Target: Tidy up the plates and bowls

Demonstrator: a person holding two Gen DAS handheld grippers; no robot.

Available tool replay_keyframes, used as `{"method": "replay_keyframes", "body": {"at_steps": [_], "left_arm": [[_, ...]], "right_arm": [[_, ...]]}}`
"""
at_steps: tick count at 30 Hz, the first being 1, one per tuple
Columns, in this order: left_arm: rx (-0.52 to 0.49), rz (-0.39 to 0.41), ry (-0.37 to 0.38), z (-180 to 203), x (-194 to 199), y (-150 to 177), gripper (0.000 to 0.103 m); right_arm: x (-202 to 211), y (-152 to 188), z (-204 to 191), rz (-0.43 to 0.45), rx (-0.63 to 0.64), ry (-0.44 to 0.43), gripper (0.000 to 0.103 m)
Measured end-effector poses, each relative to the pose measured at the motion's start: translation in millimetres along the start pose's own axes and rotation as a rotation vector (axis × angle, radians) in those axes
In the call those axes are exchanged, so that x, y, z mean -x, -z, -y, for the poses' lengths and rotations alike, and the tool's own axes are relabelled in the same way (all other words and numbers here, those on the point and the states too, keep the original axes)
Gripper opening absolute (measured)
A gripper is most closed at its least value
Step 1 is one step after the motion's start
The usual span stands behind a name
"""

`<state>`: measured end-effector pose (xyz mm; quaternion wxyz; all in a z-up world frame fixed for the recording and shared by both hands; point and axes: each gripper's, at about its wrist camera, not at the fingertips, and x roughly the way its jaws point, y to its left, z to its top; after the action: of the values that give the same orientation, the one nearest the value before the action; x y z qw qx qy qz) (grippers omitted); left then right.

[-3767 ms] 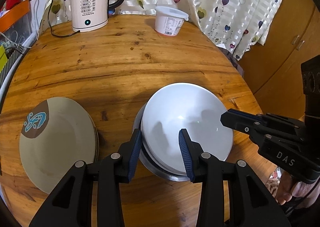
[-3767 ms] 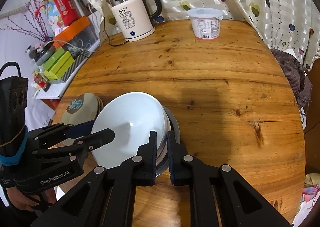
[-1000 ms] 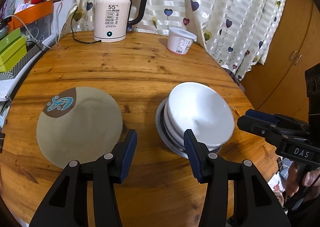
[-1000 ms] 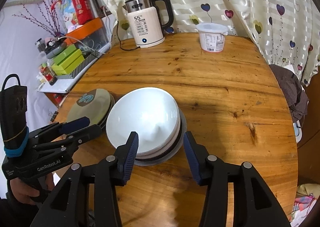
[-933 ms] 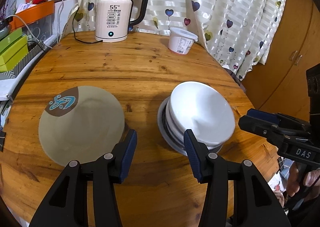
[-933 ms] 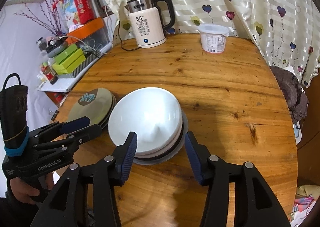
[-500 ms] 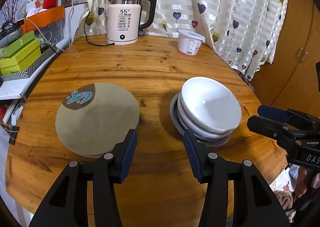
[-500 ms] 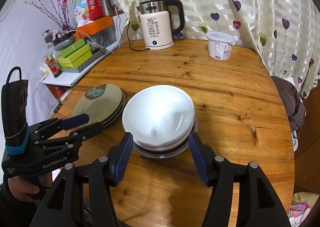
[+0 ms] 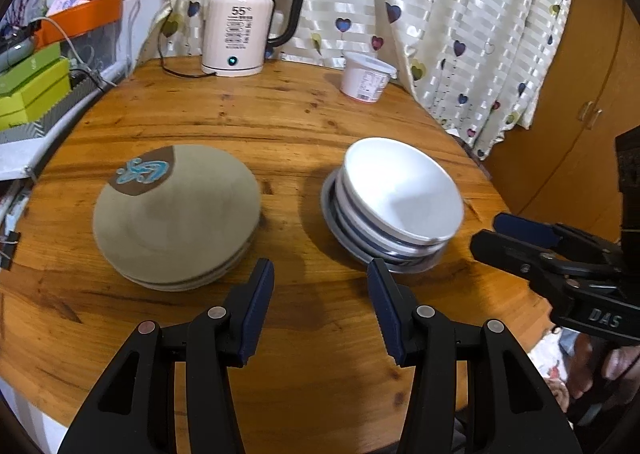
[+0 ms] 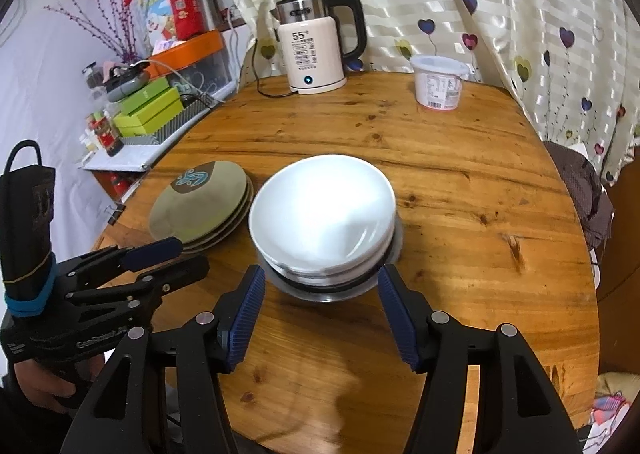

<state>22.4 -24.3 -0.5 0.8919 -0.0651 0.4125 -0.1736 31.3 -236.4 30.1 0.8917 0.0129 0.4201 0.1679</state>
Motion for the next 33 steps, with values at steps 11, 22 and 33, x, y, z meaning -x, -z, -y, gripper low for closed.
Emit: {"method": "replay_keyframes", "body": {"at_steps": [11,22,33], "left_arm": [[0.089,-0.009,0.089,-12,-16,-19,0.05],[0.157,-0.031,0.12,-24,-33,-26,0.05],[0.224,-0.068,0.149,-36,-53,-34,0.05]], "right_arm": [[-2,0,48,0.013,-0.151,-0.014,0.056],[-24,4,78,-0.035,-0.248,-0.049,0.026],[-46,3,84,-0.08,-0.278,-0.096,0.025]]}}
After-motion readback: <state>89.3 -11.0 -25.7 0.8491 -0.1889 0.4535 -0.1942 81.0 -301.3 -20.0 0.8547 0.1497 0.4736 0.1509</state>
